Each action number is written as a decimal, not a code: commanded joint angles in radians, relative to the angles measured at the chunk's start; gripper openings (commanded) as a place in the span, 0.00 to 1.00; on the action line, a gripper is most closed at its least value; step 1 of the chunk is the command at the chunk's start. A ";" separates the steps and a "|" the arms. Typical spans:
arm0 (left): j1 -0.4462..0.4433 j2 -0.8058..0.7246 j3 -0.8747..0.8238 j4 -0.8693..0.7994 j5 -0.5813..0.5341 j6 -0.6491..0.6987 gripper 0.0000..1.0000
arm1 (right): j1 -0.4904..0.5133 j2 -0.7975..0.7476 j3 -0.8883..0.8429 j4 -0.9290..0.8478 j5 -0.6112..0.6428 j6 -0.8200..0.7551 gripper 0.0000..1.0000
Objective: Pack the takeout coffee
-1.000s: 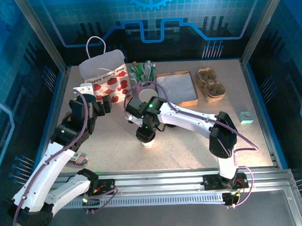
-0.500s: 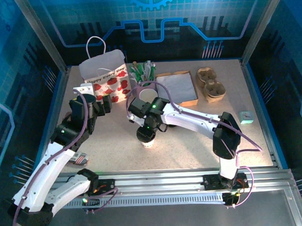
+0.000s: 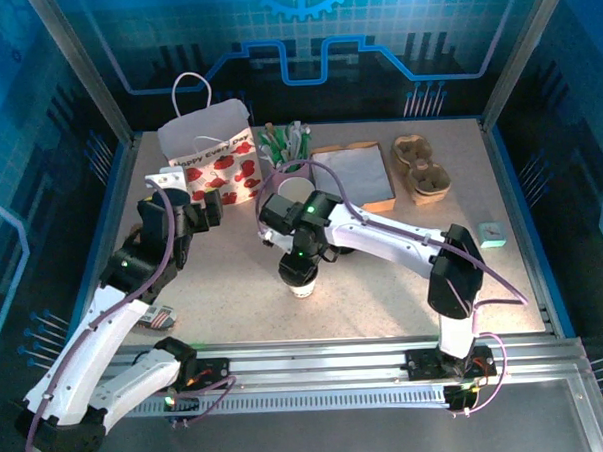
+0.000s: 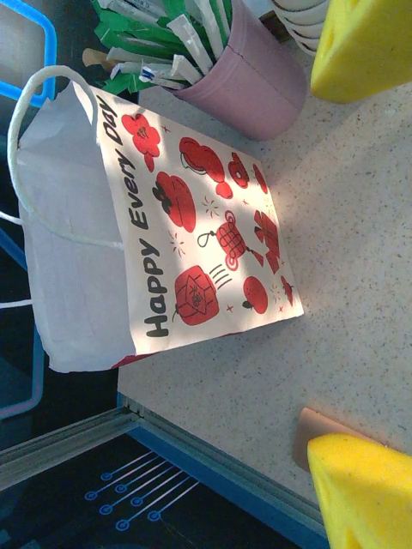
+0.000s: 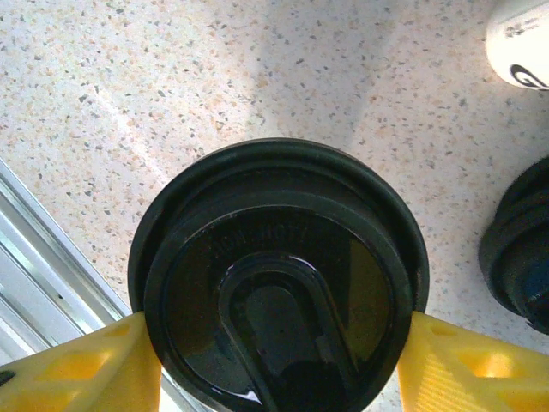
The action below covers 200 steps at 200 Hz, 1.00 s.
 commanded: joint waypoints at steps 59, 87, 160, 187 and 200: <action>0.008 -0.010 -0.012 0.015 0.005 0.006 0.99 | -0.168 -0.303 -0.161 -0.030 0.065 0.045 0.65; 0.008 -0.010 -0.011 0.016 0.015 0.000 0.99 | -0.282 -0.431 -0.267 -0.030 0.096 0.062 0.66; 0.010 -0.021 0.009 -0.001 0.100 -0.041 0.99 | -0.653 -0.566 -0.429 0.006 0.174 0.099 0.67; 0.010 -0.036 0.016 -0.007 0.123 -0.050 0.99 | -0.777 -0.540 -0.432 0.033 0.174 0.111 0.67; 0.010 -0.045 0.017 -0.008 0.132 -0.054 0.99 | -0.829 -0.517 -0.424 0.038 0.185 0.117 0.67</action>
